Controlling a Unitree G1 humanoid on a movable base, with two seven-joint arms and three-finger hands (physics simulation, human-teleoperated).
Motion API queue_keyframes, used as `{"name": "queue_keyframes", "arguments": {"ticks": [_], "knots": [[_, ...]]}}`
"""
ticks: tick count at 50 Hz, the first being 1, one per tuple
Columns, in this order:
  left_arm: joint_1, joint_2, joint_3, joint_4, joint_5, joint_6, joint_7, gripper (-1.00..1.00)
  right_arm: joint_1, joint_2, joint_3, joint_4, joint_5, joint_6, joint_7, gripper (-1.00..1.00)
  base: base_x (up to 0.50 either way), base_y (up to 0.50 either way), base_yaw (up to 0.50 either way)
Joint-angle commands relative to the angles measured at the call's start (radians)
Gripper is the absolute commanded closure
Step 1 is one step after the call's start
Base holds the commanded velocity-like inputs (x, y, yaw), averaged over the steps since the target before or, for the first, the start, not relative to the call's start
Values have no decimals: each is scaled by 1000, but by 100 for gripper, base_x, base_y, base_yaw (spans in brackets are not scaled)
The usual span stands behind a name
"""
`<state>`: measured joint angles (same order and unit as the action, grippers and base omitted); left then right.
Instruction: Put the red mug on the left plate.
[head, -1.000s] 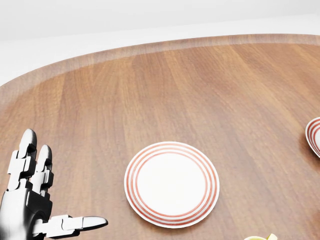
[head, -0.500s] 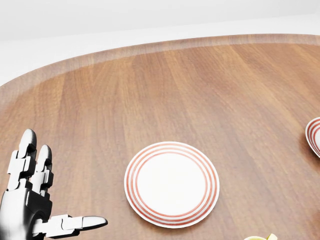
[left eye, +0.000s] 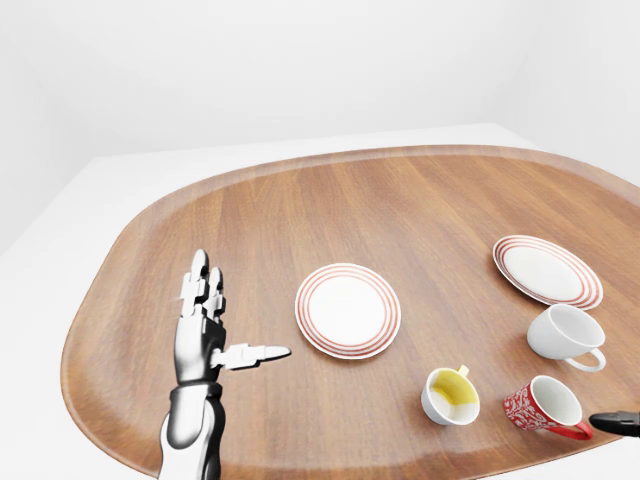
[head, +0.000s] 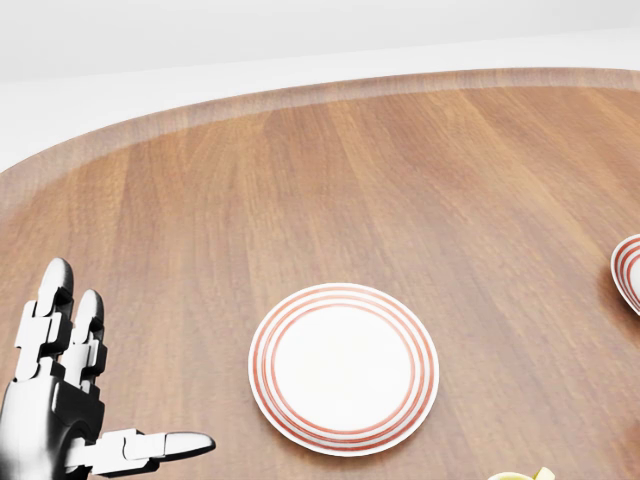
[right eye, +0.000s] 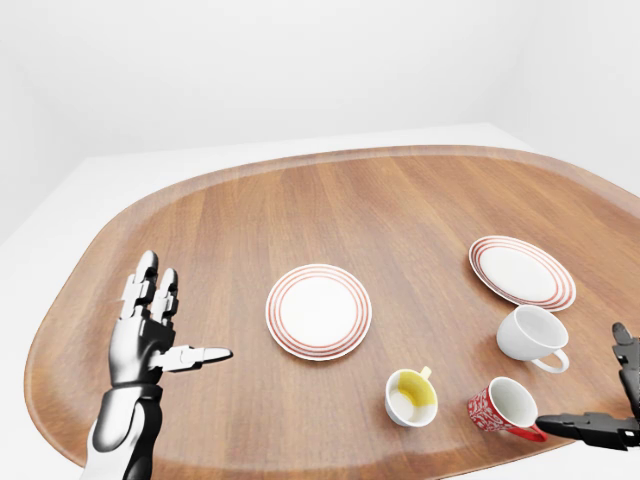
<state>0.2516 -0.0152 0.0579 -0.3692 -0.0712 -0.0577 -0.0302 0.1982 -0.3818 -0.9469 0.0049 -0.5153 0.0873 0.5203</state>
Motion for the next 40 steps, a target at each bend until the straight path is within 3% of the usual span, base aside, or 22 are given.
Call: {"name": "queue_keyframes", "arguments": {"ticks": [1, 22, 35, 40], "knots": [[-4, 0, 1, 5, -1, 1, 1, -100, 0, -2, 20, 34, 26, 0, -6, -100, 0, 0, 0], [-7, 1, -1, 6, 2, 2, 2, -100, -29, -97, 158, 453, 170, 0, -175, -100, 0, 0, 0], [-9, 2, -1, 7, 1, 4, 2, -100, -9, -97, 165, 412, 188, 0, -171, -100, 0, 0, 0], [-8, 2, -3, 8, 3, 3, 3, -100, -58, -116, 211, 335, 125, 0, -100, -100, 0, 0, 0]]}}
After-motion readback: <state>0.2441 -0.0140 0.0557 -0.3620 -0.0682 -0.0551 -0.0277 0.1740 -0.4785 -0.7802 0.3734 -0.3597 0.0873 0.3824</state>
